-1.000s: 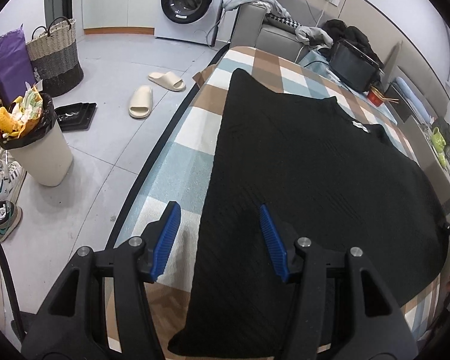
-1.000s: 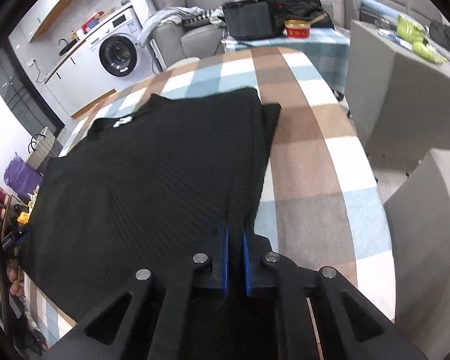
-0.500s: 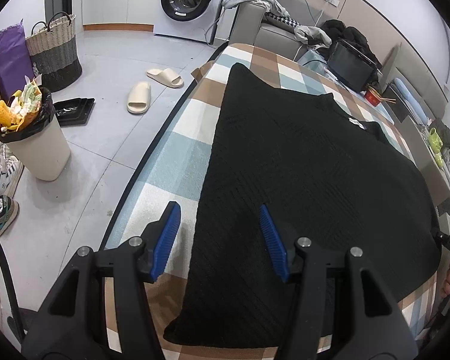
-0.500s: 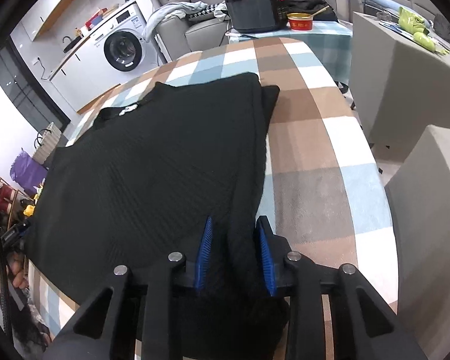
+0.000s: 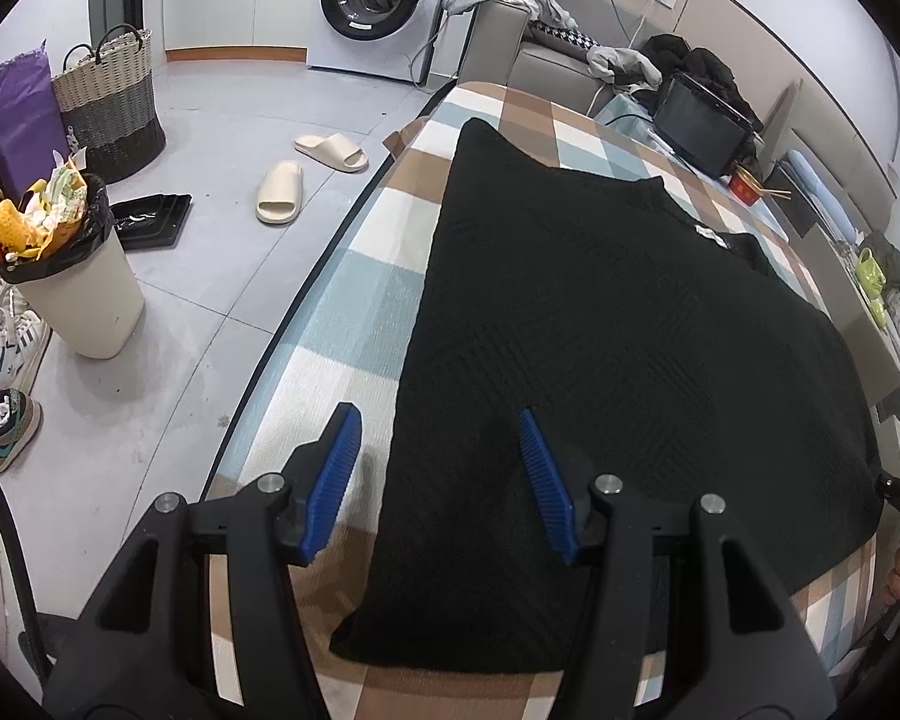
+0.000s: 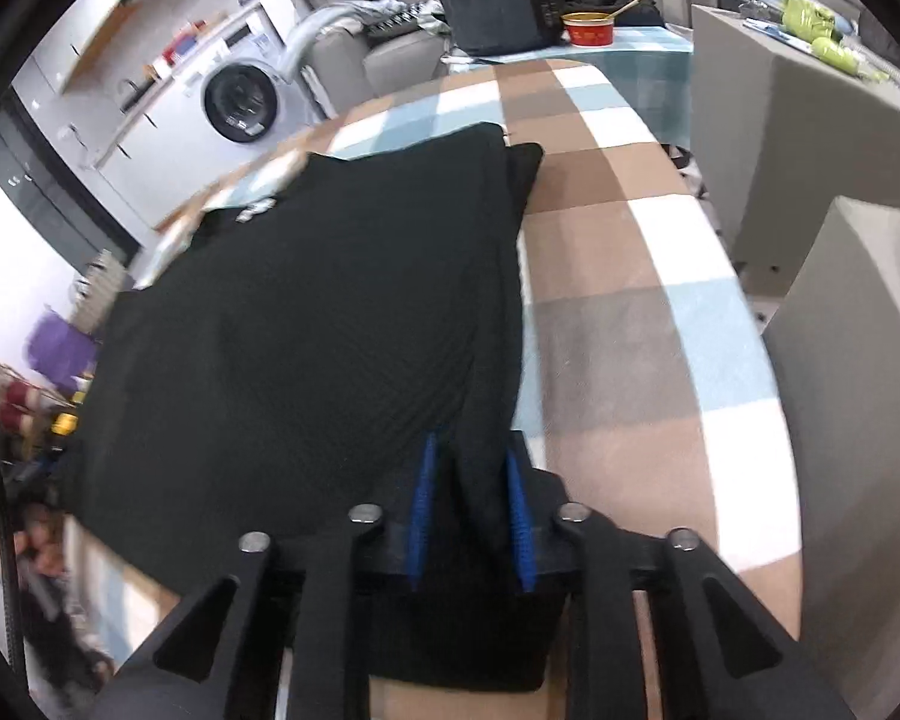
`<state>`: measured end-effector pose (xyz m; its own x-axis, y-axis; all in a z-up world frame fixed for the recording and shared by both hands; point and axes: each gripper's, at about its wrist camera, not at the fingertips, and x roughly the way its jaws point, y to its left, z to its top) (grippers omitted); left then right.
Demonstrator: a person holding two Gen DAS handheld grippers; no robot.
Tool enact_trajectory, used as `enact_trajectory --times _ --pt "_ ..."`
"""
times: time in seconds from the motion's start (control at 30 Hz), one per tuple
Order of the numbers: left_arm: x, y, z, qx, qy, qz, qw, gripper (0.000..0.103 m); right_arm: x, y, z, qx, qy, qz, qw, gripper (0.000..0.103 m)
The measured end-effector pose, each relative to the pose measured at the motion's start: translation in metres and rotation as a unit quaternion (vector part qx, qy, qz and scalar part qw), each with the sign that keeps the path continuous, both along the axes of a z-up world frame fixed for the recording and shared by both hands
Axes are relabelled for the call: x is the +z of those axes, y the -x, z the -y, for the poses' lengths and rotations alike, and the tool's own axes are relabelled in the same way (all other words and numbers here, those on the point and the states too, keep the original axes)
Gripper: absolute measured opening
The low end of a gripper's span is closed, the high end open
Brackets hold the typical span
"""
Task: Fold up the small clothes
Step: 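Pinch the folded edge with the right gripper and press it flat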
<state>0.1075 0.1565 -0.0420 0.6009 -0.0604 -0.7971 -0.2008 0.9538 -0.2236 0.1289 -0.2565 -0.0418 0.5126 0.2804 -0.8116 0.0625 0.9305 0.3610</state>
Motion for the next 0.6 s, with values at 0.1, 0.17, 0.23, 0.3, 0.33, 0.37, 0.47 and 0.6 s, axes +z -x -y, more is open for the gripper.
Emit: enact_trajectory --times 0.1,0.17,0.23,0.3,0.33,0.37,0.47,0.6 --pt "-0.003 0.005 -0.003 0.005 0.004 -0.002 1.0 0.052 -0.002 0.014 0.006 -0.002 -0.025 0.004 1.0 0.033" --pt "-0.006 0.006 -0.004 0.006 0.009 -0.004 0.9999 0.052 -0.003 0.019 0.007 -0.004 -0.03 0.004 1.0 0.033" --pt "-0.007 0.007 -0.004 0.008 0.011 -0.004 0.9999 0.052 -0.003 0.022 0.008 -0.008 -0.028 0.007 1.0 0.029" --pt "-0.008 0.008 -0.004 0.008 0.01 -0.004 0.9999 0.052 0.001 0.022 0.004 -0.004 -0.023 0.015 1.0 0.009" --pt "-0.006 0.01 -0.003 0.008 0.01 0.0 0.9999 0.052 0.007 0.023 0.003 -0.001 -0.026 0.026 0.999 0.008" --pt "-0.005 0.011 -0.003 0.007 0.009 0.002 0.9999 0.052 0.012 0.026 0.002 -0.001 -0.027 0.037 0.999 0.008" --pt "-0.005 0.018 -0.002 0.005 0.009 0.004 0.9999 0.052 0.018 0.033 0.003 -0.008 -0.01 0.039 0.999 0.008" --pt "-0.009 0.026 0.001 0.004 0.008 -0.003 1.0 0.052 0.005 0.033 0.003 -0.023 0.028 0.001 0.999 0.012"
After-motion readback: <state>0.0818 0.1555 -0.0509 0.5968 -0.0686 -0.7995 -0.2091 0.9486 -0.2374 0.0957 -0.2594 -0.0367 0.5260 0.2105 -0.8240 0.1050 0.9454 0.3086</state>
